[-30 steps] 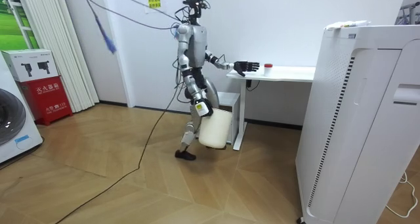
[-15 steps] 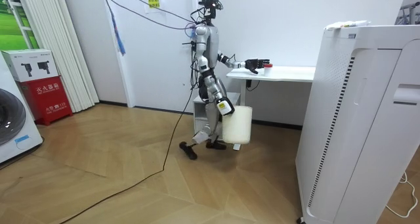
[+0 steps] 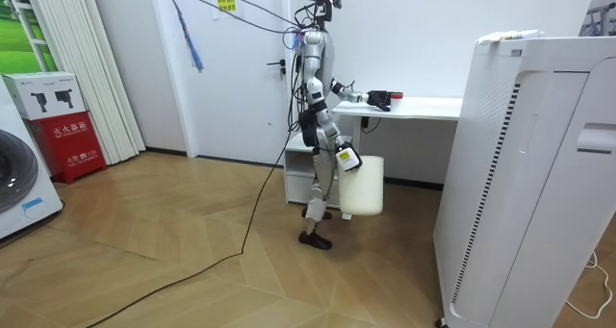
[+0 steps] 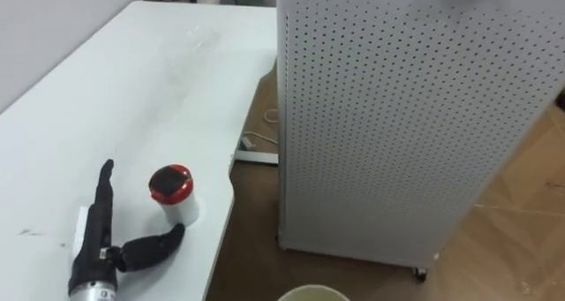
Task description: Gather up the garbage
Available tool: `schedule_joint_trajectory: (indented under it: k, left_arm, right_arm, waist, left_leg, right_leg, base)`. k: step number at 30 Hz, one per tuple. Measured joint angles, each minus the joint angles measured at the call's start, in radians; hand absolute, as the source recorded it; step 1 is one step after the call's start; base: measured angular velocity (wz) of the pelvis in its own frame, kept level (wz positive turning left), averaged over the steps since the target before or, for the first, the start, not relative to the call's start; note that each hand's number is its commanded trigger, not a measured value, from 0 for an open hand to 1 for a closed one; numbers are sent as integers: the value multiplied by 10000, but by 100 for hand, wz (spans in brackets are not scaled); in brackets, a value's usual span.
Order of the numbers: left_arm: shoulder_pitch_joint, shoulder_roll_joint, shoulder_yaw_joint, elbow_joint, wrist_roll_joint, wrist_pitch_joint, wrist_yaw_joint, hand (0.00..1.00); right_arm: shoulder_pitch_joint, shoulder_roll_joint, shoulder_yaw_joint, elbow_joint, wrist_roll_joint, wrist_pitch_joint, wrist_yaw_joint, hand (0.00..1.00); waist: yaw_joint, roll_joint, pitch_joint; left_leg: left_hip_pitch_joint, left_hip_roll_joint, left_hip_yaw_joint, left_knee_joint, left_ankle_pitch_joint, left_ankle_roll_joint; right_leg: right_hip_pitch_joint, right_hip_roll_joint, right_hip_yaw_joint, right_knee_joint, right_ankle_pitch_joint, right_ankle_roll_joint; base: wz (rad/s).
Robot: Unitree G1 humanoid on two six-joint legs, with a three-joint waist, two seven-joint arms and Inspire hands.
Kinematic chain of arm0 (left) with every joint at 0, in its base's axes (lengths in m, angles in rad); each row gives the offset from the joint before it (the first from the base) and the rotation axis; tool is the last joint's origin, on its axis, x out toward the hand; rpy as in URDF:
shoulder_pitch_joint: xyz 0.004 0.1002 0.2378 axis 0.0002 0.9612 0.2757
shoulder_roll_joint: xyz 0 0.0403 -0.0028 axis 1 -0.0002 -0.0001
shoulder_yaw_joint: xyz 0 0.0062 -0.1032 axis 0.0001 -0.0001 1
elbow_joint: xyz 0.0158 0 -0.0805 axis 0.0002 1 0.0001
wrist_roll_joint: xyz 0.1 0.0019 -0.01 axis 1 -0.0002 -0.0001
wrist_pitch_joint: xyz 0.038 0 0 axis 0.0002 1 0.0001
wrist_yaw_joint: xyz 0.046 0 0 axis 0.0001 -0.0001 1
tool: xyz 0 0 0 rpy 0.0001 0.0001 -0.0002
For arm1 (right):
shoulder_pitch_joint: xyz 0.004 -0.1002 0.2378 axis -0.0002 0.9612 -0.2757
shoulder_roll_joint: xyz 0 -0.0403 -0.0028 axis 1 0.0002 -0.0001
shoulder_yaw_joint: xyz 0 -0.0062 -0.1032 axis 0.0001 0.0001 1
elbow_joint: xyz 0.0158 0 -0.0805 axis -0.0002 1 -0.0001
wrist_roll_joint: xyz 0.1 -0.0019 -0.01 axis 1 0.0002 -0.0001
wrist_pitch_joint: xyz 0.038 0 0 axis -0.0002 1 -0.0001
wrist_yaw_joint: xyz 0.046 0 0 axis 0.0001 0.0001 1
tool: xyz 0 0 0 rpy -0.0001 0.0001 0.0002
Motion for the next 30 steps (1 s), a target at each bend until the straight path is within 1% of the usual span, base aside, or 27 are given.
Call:
schedule_joint_trajectory:
  k: [4, 6, 8, 13, 15, 16, 18, 20, 23, 25, 27, 30]
  left_arm:
    - [3, -8, -93, 0, -71, 3, -86, 0]
    - [-7, -19, -53, -3, -107, 4, -191, 0]
    - [-23, -11, -52, -16, -231, 3, -240, 0]
    - [-21, -4, -16, -16, -305, 4, -451, 0]
    - [-20, -20, -49, -17, -306, 2, -477, 0]
    - [-20, -13, -47, -16, -311, 1, -481, 10]
    - [-24, -1, -53, -17, -321, -2, -524, 100]
    - [-23, -4, -58, -17, -319, -2, -573, 100]
    - [-50, -3, -62, -43, -334, -20, -568, 100]
    - [-50, -10, 54, -106, -369, -39, -402, 100]
    - [-56, 55, 218, -152, -520, -41, -358, 100]
    - [-55, -12, 452, -165, -557, -40, -241, 100]
  right_arm:
    - [-13, 15, 59, -1, -213, 0, 215, 100]
    - [-26, 19, 78, -12, -335, 0, 299, 100]
    - [-25, 35, 177, -9, -397, 1, 369, 100]
    - [-28, 1, 131, 1, -694, 3, 512, 100]
    - [-30, 4, 90, 12, -810, 3, 517, 100]
    - [-29, 4, 86, 12, -809, 3, 517, 100]
    - [-28, 13, 86, 17, -813, -1, 521, 100]
    - [-24, 15, 86, 67, -810, -1, 522, 100]
    - [-15, 16, 93, 78, -805, -1, 508, 100]
    - [-20, 20, 92, 75, -805, -1, 505, 100]
    - [-17, 19, 82, 74, -812, -1, 505, 100]
    - [-13, 20, 76, 44, -853, 0, 516, 100]
  waist:
    - [-199, -21, 23]
    - [-271, -8, 58]
    - [-268, -25, 91]
    - [-402, -12, 103]
    - [-472, -25, 104]
    - [-494, -33, 100]
    - [-553, -48, 97]
    - [-556, -64, 105]
    - [-552, -53, 97]
    - [-531, -45, 89]
    - [-519, -9, 66]
    - [-534, -11, 56]
  left_leg:
    - [31, 22, 1, 23, -8, -13]
    - [-24, 145, -2, 232, -126, -59]
    - [-32, 183, 0, 353, -219, -113]
    - [-20, 202, -71, 328, -234, -159]
    - [19, 172, -71, 205, -196, -169]
    - [38, 156, -71, 152, -172, -166]
    - [70, 131, -71, 137, -136, -153]
    - [129, 128, -69, 89, -130, -153]
    - [148, 138, -71, 35, -129, -154]
    - [148, 127, -73, -1, -115, -148]
    - [161, 115, -70, -77, -85, -133]
    - [305, 13, -23, -392, 40, -86]
  right_leg:
    - [59, 30, -8, -10, -2, -6]
    - [73, 95, -9, 15, -16, -23]
    - [119, 175, -14, 15, -46, -57]
    - [128, 177, -142, 45, -103, -128]
    - [138, 127, -211, 46, -109, -131]
    - [141, 109, -229, 38, -109, -131]
    - [175, 92, -229, 22, -109, -129]
    - [236, 95, -231, -21, -111, -126]
    - [322, 123, -257, -199, -98, -101]
    - [325, 120, -259, -224, -95, -95]
    - [372, 126, -260, -342, -64, -67]
    - [381, 39, -233, -345, -43, -30]
  base:
    - [-1]
    - [-2]
    - [-2]
    - [5]
    - [0]
    - [4]
    - [0]
    - [2]
    - [5]
    - [2]
    - [2]
    - [0]
